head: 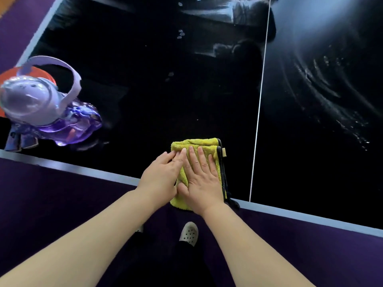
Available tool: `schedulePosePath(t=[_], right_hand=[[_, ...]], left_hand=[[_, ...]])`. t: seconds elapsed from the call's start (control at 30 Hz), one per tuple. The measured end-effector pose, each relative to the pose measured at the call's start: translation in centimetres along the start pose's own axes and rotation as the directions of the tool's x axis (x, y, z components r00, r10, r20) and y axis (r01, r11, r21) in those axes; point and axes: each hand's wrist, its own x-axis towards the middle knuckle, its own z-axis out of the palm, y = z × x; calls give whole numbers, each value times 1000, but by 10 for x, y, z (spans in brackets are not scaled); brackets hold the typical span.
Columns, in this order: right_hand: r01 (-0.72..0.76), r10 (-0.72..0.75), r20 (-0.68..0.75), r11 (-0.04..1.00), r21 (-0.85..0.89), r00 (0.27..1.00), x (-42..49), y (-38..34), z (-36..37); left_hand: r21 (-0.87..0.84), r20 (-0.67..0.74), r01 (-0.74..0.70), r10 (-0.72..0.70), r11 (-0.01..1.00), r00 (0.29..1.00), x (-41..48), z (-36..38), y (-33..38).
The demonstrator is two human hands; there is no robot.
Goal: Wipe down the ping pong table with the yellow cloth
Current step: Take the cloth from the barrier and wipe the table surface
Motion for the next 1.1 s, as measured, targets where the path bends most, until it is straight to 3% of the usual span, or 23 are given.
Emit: schedulePosePath(t=[0.2,0.37,0.47,0.63,0.87,1.1], right_hand=[[-124,126,-51,991,42,991,-26,55,-3],[-249,251,-85,968,35,964,-51,91,1],[-330,328,-137,944,6,935,-64,96,9],[-418,421,-60,907,54,905,-72,76,8],[-309,310,-55,951,30,949,-67,15,21],[-86,83,-45,995,-45,995,-2,-92,20]], left_hand=[[122,-5,-157,159,980,987,26,21,55],[141,79,-281,272,949,959,44,48,88],[126,117,-330,316,936,941,40,55,102],[151,136,-392,373,908,918,27,56,91],[173,51,-430,428,886,902,-11,36,13],[140,-25,-286,293,948,956,-50,-1,-112]])
